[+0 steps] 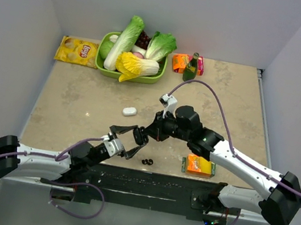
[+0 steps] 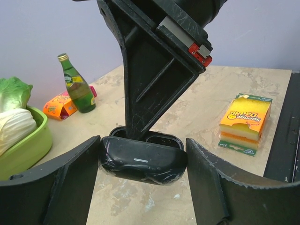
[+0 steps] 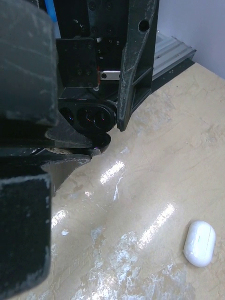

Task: Insert the wireless bluetooth earbuds into the charging case
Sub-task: Adjust the charging case.

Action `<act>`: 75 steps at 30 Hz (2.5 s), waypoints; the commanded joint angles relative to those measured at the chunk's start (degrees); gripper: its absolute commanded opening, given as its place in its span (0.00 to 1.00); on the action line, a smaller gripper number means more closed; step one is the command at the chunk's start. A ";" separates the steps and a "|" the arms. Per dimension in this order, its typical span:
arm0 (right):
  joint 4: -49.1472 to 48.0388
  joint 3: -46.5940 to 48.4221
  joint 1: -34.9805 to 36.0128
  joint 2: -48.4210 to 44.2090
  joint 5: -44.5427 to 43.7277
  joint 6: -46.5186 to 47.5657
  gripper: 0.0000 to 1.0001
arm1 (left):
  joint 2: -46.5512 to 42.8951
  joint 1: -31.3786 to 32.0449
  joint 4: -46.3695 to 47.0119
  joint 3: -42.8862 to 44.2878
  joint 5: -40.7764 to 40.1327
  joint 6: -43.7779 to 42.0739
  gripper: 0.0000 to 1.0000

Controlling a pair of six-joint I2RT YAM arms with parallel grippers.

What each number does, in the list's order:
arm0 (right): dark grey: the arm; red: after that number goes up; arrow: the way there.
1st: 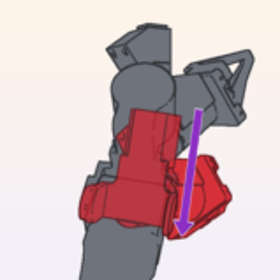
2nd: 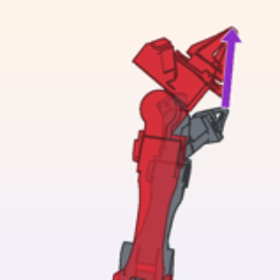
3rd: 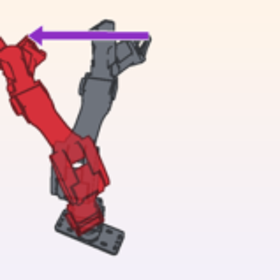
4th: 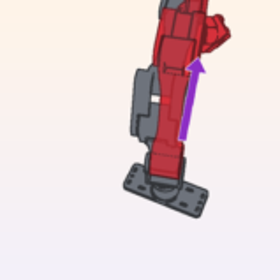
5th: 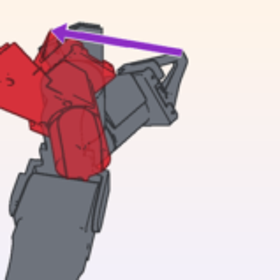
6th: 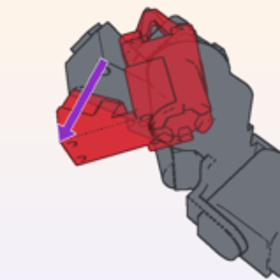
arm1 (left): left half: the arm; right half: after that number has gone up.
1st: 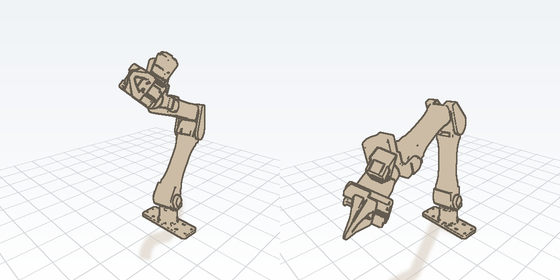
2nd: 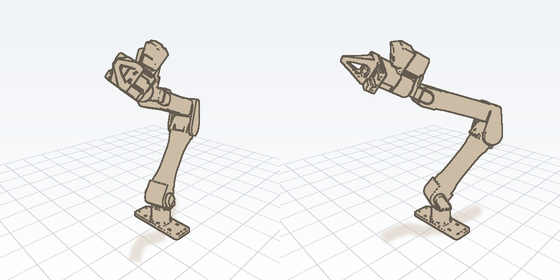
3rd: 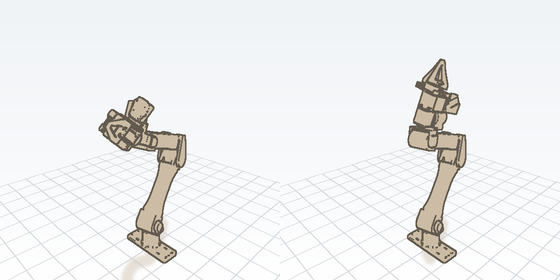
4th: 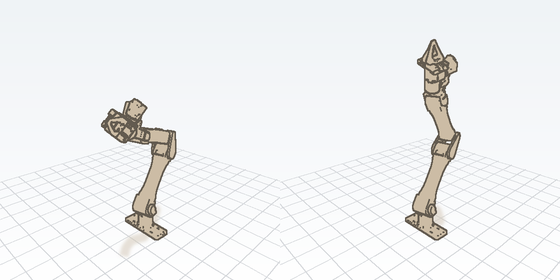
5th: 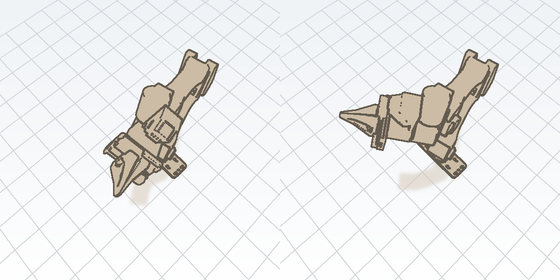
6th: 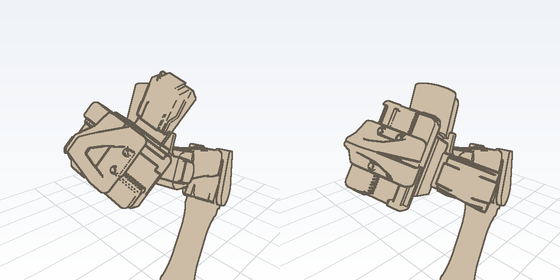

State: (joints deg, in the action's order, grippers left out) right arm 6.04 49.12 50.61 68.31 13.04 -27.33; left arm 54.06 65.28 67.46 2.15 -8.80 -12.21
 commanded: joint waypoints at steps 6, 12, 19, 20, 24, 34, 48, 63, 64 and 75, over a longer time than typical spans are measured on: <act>4.67 3.70 0.02 -3.89 -3.98 8.34 0.00 | 1.31 0.29 -3.03 4.53 -5.08 4.73 0.46; 9.07 5.10 0.10 -6.08 -4.95 13.09 0.00 | 0.87 0.29 -3.39 4.61 -8.60 5.70 1.00; 12.93 7.03 0.63 -9.16 -9.94 19.05 0.00 | -0.97 0.29 -6.37 5.32 -8.44 8.41 1.00; 14.77 7.82 1.24 -9.42 -14.57 19.94 0.00 | -1.41 0.29 -8.99 5.93 -7.65 9.56 1.00; 18.03 10.72 5.45 -10.31 -25.22 22.93 0.00 | -4.22 0.12 -16.13 7.86 -2.47 16.06 1.00; 22.42 14.15 11.70 -8.81 -41.82 25.13 0.00 | -6.86 0.20 -17.72 9.71 -0.51 25.02 1.00; 24.46 15.92 20.75 -6.26 -56.63 28.81 0.00 | 0.59 -4.62 -30.45 23.86 14.76 24.07 1.00; 23.84 15.04 23.92 -6.53 -57.42 31.11 0.00 | 5.79 -11.22 -30.55 28.34 29.62 25.31 0.90; 23.84 15.12 23.92 -6.27 -57.60 31.20 0.00 | 6.05 -11.31 -30.98 29.04 29.89 25.30 0.90; 24.01 14.86 25.76 -5.38 -60.06 31.37 0.00 | 9.56 -12.28 -33.27 31.77 33.14 24.69 0.75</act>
State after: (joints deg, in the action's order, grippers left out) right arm 30.89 62.41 75.40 62.70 -44.10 3.53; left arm 62.50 53.80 34.09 31.38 21.93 12.67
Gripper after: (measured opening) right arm 0.029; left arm 0.775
